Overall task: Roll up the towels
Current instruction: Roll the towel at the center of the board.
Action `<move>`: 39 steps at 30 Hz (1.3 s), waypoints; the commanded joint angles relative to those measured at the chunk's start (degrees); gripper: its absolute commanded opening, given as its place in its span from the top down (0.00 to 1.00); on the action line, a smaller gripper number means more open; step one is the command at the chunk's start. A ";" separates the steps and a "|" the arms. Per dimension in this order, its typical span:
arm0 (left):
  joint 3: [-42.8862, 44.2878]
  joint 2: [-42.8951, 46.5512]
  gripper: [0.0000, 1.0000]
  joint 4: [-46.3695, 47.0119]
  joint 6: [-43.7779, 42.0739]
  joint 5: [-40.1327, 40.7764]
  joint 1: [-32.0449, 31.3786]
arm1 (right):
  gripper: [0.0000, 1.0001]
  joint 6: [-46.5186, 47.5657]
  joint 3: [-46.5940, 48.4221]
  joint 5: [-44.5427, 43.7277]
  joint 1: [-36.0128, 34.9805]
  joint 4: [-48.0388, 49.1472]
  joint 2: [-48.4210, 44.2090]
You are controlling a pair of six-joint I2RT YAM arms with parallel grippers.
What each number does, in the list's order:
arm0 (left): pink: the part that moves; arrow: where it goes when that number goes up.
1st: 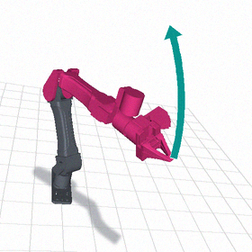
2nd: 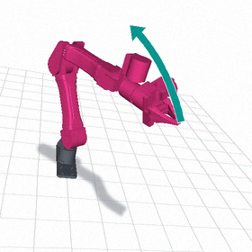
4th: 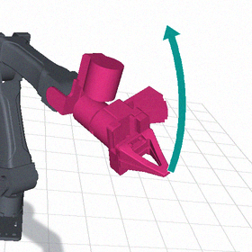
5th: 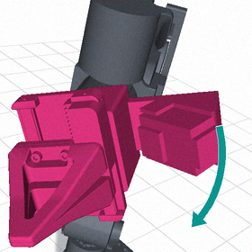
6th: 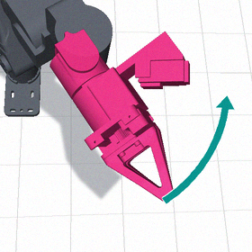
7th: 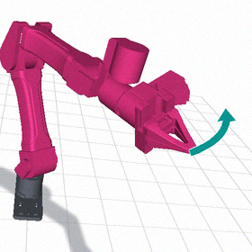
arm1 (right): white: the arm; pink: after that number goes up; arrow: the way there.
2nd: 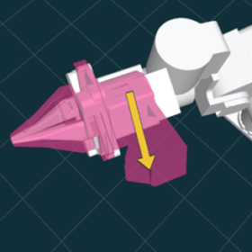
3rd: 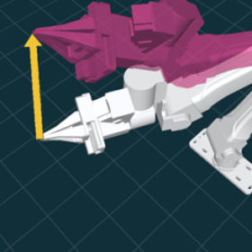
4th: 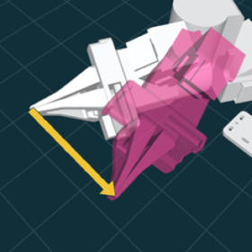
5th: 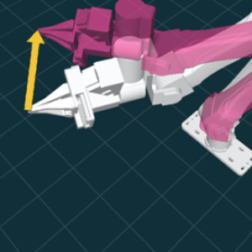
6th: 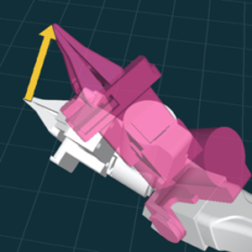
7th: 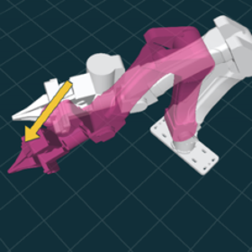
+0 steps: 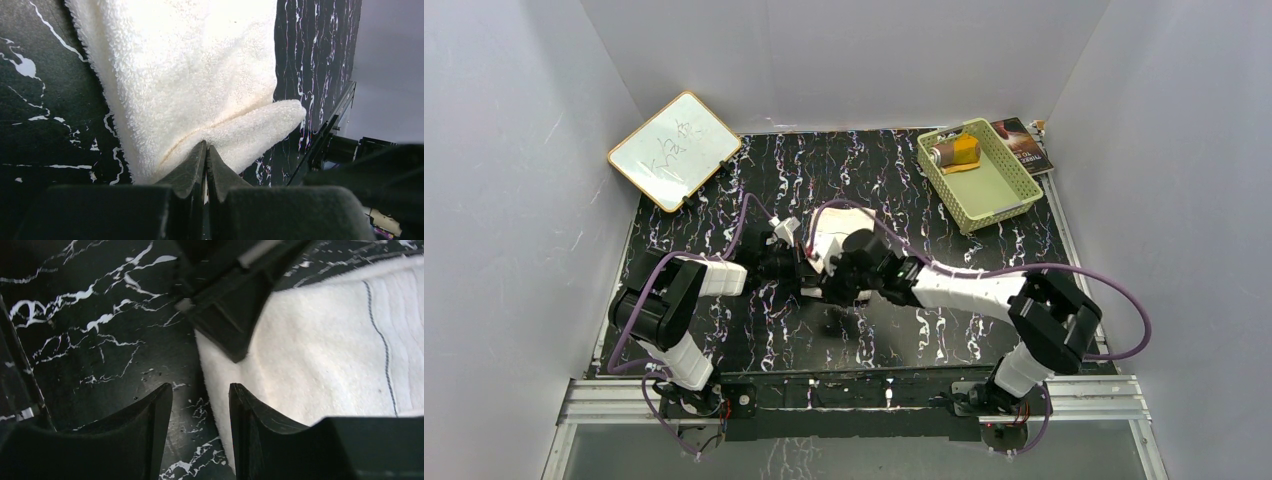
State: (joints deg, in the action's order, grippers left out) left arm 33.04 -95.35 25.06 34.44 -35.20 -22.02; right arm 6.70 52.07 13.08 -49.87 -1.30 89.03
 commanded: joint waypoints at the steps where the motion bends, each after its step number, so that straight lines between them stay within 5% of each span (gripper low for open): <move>1: -0.52 -1.10 1.00 -7.46 -2.97 2.44 0.05 | 0.56 11.74 0.71 -9.14 -5.71 1.46 1.88; 17: 0.17 -2.68 1.00 -7.48 -3.19 1.63 0.05 | 0.54 18.31 1.74 -23.23 -10.97 1.78 8.69; 39: 1.26 -3.69 1.00 -8.69 -3.81 0.87 0.05 | 0.55 20.18 2.00 -28.48 -11.26 2.60 14.56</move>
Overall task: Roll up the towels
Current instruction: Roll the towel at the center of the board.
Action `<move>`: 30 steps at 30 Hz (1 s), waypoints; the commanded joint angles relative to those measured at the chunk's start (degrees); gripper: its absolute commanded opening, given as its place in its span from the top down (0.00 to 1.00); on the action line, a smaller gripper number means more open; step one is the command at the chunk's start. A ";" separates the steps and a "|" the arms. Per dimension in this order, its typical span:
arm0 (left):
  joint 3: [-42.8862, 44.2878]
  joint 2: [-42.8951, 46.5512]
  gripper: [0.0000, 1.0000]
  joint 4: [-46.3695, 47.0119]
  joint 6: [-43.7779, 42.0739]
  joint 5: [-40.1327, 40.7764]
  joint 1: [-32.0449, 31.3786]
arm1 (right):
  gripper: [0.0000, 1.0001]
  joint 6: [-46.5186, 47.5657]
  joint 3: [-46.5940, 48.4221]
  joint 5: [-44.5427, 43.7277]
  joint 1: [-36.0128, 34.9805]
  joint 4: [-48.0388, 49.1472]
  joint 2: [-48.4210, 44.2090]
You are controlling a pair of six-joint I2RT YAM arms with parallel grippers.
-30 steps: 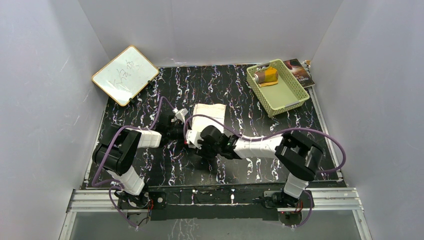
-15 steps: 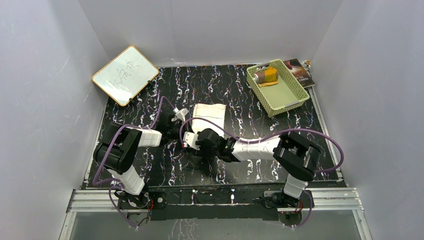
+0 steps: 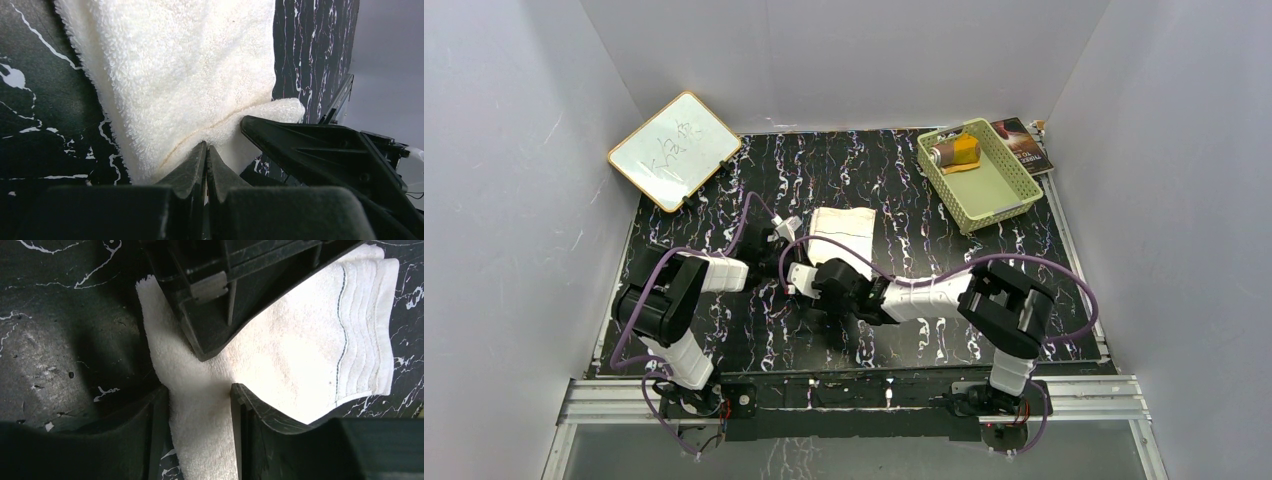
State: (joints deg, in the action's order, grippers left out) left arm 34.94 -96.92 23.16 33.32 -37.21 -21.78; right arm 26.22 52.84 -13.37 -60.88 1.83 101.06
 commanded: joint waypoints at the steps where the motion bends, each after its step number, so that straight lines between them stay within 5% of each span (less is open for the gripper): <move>1: -0.54 -2.06 1.00 -6.85 -2.73 2.73 -0.24 | 0.57 0.68 1.40 -2.43 -0.28 -0.76 2.88; 13: 2.24 0.80 1.00 -8.56 -1.00 1.99 1.70 | 0.92 -5.79 2.84 4.26 -0.16 -7.83 1.96; 21: 6.81 14.12 0.84 -16.31 0.64 5.42 7.35 | 0.93 -14.51 4.30 24.20 2.12 -12.78 -3.86; 30: 7.70 23.49 0.82 -23.90 -3.40 4.99 9.04 | 0.89 -24.73 7.87 49.27 13.52 -14.92 -4.80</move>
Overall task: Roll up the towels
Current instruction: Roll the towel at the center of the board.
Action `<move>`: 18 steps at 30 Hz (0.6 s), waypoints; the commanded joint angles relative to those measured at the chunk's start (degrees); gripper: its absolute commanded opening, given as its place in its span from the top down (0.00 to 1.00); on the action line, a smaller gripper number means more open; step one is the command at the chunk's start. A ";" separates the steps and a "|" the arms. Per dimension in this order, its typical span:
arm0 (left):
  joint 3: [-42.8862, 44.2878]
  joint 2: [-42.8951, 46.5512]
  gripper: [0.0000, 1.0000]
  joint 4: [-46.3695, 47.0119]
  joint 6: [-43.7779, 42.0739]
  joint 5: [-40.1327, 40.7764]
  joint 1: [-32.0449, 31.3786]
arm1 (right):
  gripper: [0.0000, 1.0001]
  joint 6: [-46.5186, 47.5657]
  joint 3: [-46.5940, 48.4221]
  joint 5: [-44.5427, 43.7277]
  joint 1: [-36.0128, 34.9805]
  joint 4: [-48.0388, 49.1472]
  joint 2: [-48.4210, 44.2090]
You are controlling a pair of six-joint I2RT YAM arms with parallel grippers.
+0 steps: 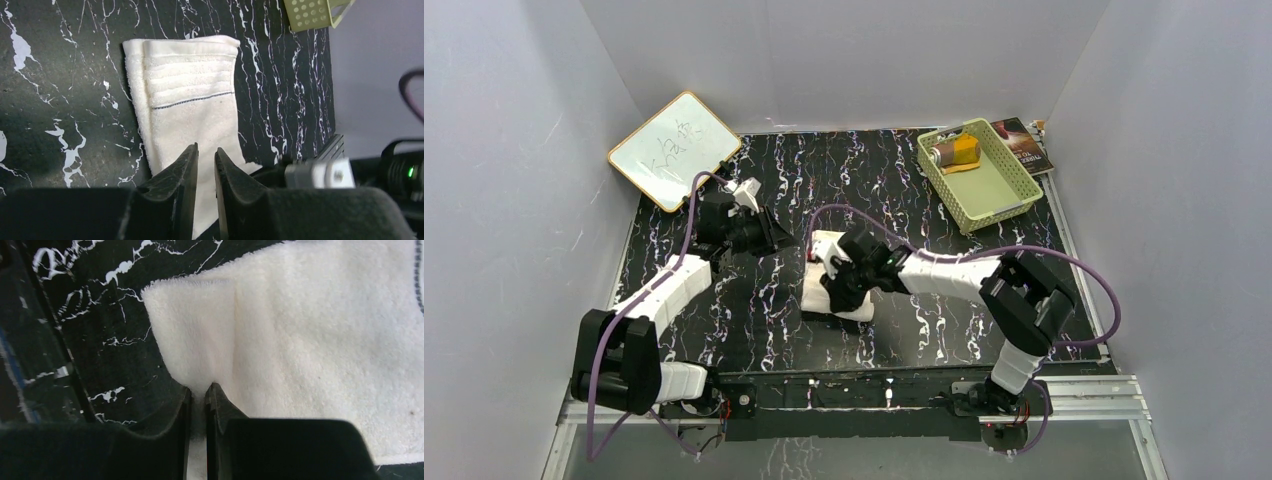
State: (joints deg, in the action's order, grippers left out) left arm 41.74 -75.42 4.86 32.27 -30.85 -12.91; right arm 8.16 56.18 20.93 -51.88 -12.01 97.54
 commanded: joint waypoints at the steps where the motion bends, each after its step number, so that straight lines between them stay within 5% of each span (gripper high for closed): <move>1: 0.80 2.10 0.82 -5.57 -2.66 -2.14 0.20 | 0.90 -6.99 5.86 16.97 5.36 -2.03 -0.24; 10: 0.13 1.91 0.84 -4.98 -3.34 -7.03 0.14 | 1.00 -7.91 21.46 30.94 10.03 -13.26 15.96; 18: -0.74 2.35 0.84 -4.76 -3.56 -7.83 0.08 | 1.00 -15.31 23.65 43.47 16.22 -8.64 22.42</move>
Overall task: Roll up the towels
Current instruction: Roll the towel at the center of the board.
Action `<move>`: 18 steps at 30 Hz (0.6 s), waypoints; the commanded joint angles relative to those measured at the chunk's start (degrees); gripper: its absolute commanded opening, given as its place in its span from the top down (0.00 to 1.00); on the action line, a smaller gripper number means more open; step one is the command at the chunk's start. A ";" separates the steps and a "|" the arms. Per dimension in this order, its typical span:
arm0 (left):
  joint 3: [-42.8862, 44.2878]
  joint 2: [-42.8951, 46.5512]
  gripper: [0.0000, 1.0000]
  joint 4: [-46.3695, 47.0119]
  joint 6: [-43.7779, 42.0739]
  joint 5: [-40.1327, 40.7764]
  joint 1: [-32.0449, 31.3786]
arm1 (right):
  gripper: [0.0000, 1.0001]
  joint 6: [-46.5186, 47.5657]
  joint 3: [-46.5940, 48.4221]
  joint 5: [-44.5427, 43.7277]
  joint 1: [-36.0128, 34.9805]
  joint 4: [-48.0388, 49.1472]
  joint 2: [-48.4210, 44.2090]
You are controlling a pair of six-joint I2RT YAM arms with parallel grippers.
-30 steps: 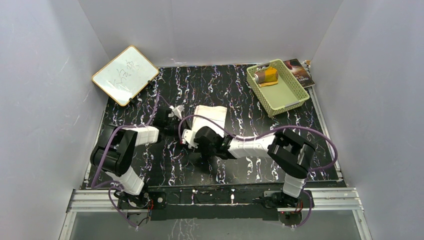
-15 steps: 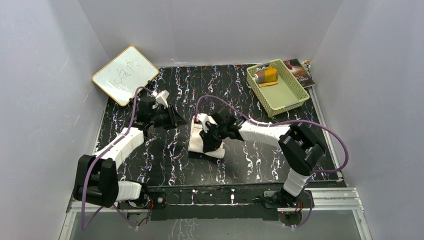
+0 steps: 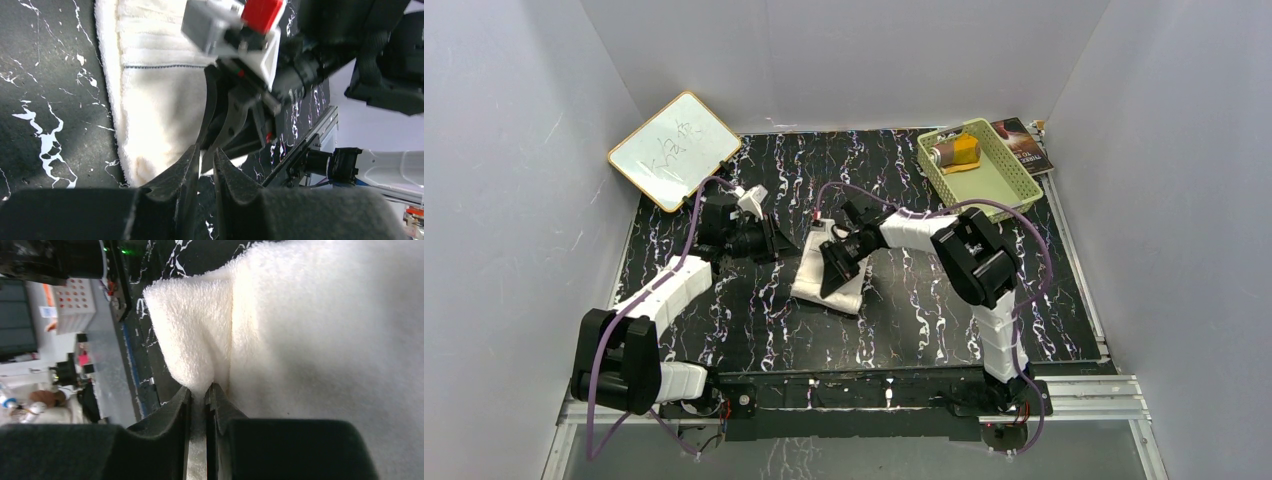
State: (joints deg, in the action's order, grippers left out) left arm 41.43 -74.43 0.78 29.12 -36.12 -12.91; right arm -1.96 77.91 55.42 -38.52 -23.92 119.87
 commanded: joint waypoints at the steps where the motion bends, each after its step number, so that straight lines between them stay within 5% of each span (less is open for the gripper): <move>1: -0.62 1.10 0.84 -0.33 -0.32 -2.88 0.09 | 1.00 -6.59 1.52 10.10 3.48 4.67 0.50; 8: -2.40 -1.53 0.85 4.16 2.07 -6.55 0.02 | 1.00 -12.90 1.95 12.36 5.42 8.41 5.78; 18: -6.24 -6.76 0.87 13.30 6.49 -7.95 -1.77 | 1.00 -16.30 2.20 2.07 6.16 7.64 10.05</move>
State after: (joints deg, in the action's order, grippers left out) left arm 36.34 -78.96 8.67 33.08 -41.36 -13.69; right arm -16.64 78.74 64.69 -32.82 -17.91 127.83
